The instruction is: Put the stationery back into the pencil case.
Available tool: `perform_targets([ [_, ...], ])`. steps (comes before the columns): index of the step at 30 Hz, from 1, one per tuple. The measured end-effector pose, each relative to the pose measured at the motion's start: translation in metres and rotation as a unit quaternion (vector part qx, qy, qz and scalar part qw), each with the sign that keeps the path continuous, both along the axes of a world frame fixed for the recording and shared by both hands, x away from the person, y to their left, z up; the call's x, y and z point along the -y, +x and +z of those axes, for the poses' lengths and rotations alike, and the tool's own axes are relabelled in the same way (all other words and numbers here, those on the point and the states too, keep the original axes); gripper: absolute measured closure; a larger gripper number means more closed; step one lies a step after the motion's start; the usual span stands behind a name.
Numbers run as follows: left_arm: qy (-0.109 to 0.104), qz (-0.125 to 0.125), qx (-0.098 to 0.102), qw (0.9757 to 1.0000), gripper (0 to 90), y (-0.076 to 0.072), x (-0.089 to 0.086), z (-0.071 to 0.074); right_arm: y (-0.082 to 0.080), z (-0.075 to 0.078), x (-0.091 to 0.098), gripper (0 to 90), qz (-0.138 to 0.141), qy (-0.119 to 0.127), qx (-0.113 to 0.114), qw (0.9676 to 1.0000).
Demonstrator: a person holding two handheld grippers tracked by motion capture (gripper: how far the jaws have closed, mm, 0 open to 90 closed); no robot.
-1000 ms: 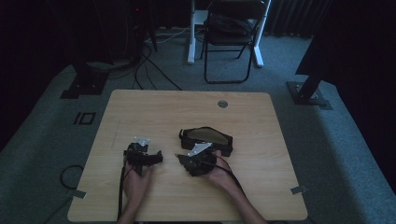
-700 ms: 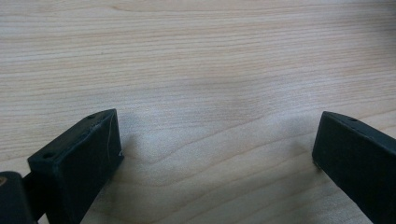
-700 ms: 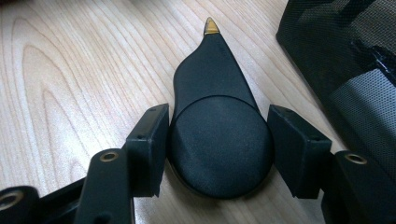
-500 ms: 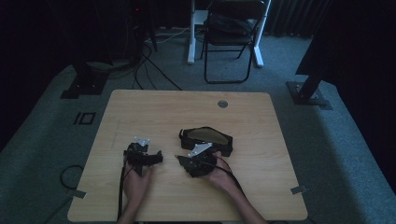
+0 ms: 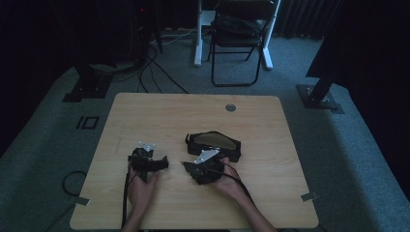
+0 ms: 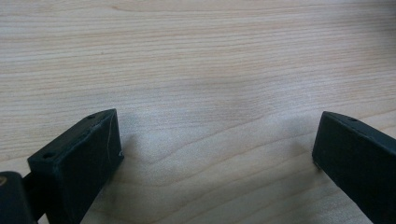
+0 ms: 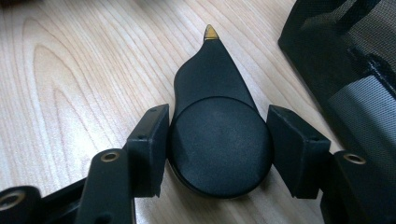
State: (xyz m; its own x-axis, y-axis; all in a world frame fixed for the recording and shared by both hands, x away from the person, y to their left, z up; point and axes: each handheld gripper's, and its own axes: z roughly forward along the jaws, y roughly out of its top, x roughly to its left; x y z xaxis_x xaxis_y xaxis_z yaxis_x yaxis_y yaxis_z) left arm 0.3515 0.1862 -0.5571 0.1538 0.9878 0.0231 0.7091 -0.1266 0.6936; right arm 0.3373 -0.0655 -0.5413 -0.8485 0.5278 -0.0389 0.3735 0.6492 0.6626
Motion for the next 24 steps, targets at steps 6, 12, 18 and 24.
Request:
perform_targets([
  [6, 0.0, 0.0, 0.0, 1.0, 1.5, 0.0, 0.0, 0.0, -0.004, 0.004, 0.0, 41.5, 0.004, 0.003, 0.007, 1.0],
  [12, 0.0, 0.0, 0.0, 1.0, 1.5, 0.0, 0.0, 0.0, -0.008, 0.01, 0.002, 41.5, 0.007, 0.006, 0.019, 0.9998],
  [18, 0.0, 0.0, 0.0, 1.0, 1.6, 0.0, 0.0, 0.0, -0.011, 0.017, 0.003, 41.5, 0.008, 0.011, 0.028, 0.9995],
  [24, 0.0, 0.0, 0.0, 1.0, 1.5, 0.0, 0.0, 0.0, -0.014, 0.023, 0.004, 41.5, 0.012, 0.013, 0.036, 0.9992],
])
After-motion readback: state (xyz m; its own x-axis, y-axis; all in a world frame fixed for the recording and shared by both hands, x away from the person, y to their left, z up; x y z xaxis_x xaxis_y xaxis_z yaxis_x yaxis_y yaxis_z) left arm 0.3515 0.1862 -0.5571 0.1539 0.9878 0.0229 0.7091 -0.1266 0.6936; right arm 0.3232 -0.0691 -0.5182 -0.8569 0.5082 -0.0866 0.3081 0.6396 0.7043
